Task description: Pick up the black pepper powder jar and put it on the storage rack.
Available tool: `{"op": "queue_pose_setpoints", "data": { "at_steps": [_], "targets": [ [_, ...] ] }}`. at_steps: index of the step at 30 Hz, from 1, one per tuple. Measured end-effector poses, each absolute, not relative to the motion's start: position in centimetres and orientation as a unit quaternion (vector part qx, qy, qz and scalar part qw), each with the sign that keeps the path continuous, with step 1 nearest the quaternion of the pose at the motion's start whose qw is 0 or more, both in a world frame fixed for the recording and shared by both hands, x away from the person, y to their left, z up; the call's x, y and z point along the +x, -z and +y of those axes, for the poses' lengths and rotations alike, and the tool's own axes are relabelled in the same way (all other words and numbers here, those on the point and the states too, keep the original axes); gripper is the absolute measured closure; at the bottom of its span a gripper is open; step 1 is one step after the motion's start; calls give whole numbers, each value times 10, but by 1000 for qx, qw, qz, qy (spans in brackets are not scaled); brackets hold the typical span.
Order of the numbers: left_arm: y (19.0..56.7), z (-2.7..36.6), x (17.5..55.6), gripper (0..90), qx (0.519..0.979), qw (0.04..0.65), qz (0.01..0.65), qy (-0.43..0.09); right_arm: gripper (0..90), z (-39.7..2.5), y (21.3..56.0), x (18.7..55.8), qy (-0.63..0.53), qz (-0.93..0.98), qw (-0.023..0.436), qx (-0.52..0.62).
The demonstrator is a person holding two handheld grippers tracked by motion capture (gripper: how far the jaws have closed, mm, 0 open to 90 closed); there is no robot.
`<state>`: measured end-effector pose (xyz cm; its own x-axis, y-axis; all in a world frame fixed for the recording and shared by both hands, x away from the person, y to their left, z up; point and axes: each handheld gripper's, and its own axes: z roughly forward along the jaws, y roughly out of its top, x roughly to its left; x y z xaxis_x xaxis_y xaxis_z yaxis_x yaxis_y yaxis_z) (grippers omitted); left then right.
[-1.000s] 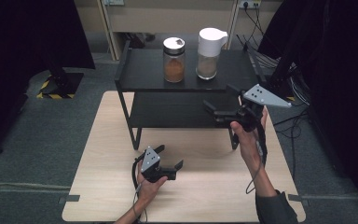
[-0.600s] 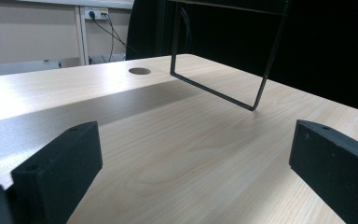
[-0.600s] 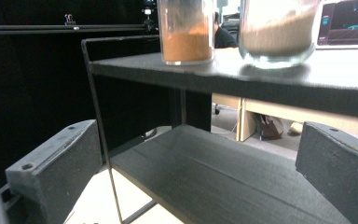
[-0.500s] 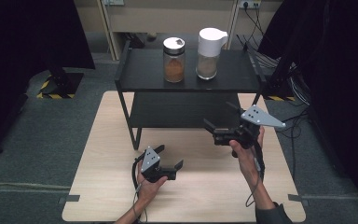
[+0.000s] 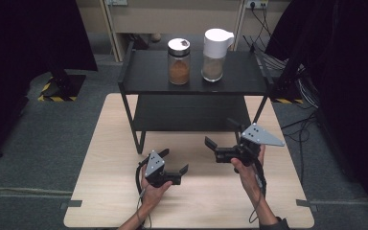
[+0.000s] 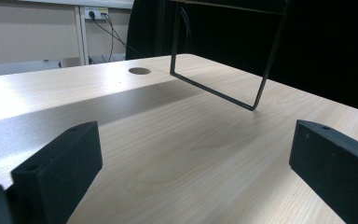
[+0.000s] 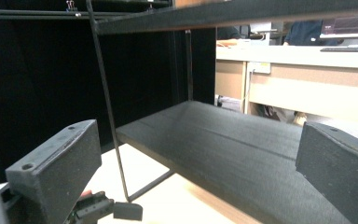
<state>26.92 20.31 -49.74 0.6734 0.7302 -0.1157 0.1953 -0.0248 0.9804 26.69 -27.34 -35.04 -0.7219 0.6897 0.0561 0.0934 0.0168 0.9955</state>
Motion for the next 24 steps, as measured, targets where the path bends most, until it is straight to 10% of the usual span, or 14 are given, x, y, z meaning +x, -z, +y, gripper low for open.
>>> {"op": "queue_pose_setpoints", "data": {
  "at_steps": [24],
  "targets": [
    [497,203,270,17,682,610,340,-218,4,-277,409,258,-618,688,224,309]
  ]
}}
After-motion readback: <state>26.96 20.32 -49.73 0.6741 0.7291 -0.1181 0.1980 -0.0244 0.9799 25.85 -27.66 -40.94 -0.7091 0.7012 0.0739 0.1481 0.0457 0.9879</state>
